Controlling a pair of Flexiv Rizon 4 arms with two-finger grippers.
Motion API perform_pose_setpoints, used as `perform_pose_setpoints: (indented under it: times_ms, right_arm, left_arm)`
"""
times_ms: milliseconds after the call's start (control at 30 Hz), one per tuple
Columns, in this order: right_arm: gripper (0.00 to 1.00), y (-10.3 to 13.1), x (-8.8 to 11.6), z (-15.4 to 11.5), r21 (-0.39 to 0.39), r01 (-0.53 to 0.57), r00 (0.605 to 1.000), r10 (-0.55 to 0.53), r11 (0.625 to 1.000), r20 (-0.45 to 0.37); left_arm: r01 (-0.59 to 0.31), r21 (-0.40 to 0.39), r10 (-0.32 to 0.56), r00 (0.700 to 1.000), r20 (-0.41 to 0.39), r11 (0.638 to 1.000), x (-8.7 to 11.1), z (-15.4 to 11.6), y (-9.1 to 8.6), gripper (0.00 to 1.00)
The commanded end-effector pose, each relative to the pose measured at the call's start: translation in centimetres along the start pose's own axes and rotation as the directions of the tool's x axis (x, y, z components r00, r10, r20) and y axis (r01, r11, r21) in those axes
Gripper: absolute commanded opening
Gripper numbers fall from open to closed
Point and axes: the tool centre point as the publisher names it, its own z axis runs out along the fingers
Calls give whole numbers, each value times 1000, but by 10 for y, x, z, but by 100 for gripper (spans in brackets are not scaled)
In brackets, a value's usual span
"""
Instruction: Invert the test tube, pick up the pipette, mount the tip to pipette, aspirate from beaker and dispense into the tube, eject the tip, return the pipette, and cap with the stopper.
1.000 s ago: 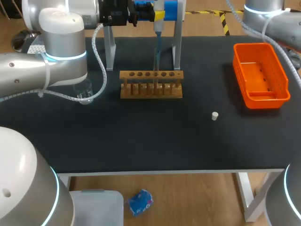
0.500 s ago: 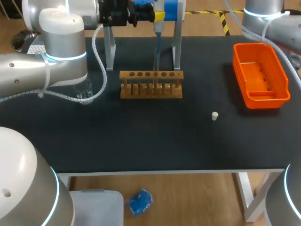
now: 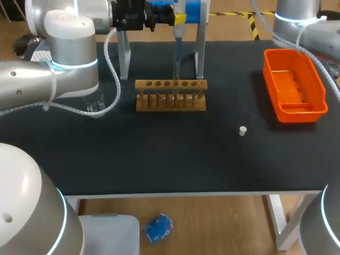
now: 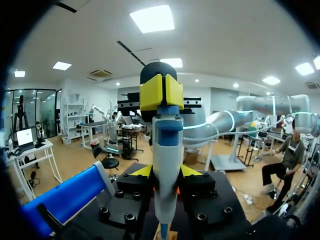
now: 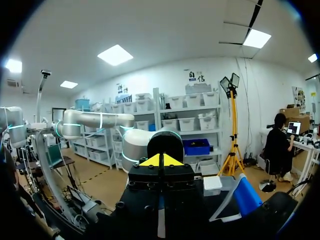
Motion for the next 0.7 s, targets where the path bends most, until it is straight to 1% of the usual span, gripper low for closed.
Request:
perform_pose_setpoints:
  times_ms: [33, 700]
  right_arm:
    - [0, -4, 0, 0, 2, 2, 1000, -2, 1000, 0]
    - [0, 39, -8, -6, 49, 92, 996, -91, 995, -16]
  left_arm:
    - [-1, 4, 1, 1000, 6, 1000, 0, 0, -6, 0]
    - [-1, 4, 1, 1000, 6, 1000, 0, 0, -6, 0]
